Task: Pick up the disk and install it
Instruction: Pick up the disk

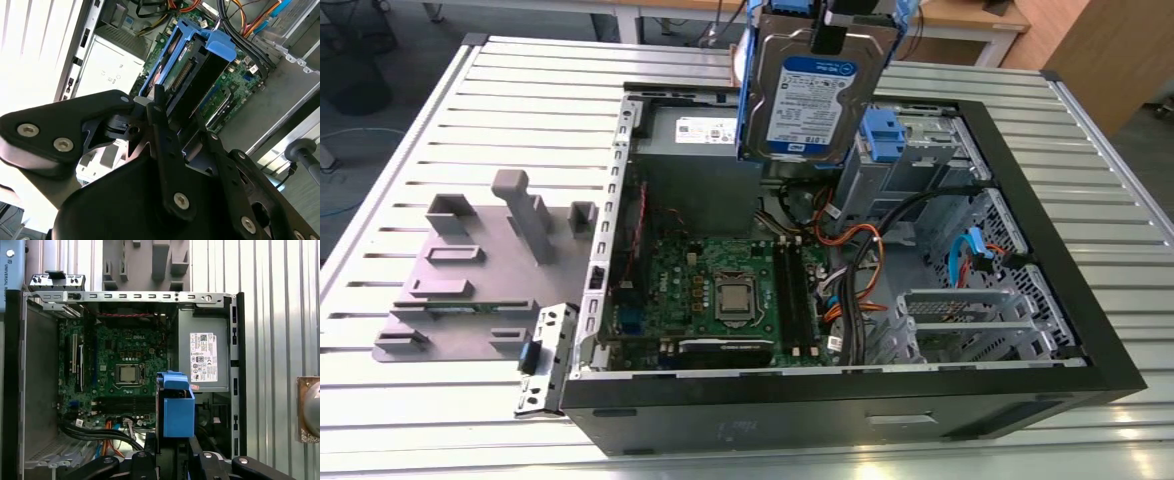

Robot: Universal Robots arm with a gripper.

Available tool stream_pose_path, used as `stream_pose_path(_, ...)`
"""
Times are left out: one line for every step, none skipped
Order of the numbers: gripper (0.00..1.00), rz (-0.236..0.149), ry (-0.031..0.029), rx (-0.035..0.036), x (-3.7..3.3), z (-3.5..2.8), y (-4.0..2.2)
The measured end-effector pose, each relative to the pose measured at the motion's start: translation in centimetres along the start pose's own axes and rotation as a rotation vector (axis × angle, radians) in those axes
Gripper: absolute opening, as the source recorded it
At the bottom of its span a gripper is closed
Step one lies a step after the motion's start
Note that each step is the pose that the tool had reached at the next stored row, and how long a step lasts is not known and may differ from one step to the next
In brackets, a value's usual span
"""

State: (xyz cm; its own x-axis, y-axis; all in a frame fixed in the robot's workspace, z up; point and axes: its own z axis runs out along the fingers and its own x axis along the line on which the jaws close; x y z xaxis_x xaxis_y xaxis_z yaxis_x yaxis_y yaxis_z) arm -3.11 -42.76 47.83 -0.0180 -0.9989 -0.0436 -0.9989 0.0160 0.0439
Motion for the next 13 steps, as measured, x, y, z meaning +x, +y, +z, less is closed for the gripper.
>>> stream_pose_path(0.35, 0.000, 0.0003, 0.0000, 0.04, 0.00, 0.00)
stream_pose_path(0.35, 0.000, 0.0005, 0.0001, 0.07, 0.01, 0.00)
stream_pose_path(0.35, 0.000, 0.0011, 0.0000, 0.10, 0.01, -0.01)
stream_pose_path(0.35, 0.000, 0.0016, 0.0000, 0.14, 0.01, 0.00)
stream_pose_path(0.35, 0.000, 0.0022, 0.0000, 0.18, 0.01, -0.01)
stream_pose_path(0.35, 0.000, 0.0027, 0.0000, 0.24, 0.01, -0.01)
stream_pose_path(0.35, 0.000, 0.0034, 0.0000, 0.31, 0.02, -0.01)
stream_pose_path(0.35, 0.000, 0.0045, 0.0000, 0.38, 0.03, -0.01)
stream_pose_path(0.35, 0.000, 0.0056, 0.0000, 0.47, 0.02, -0.02)
stream_pose_path(0.35, 0.000, 0.0064, 0.0000, 0.57, 0.02, -0.02)
stream_pose_path(0.35, 0.000, 0.0070, 0.0001, 0.68, 0.03, -0.02)
stream_pose_path(0.35, 0.000, 0.0077, 0.0001, 0.80, 0.03, -0.02)
stream_pose_path(0.35, 0.000, 0.0084, 0.0001, 0.92, 0.04, -0.02)
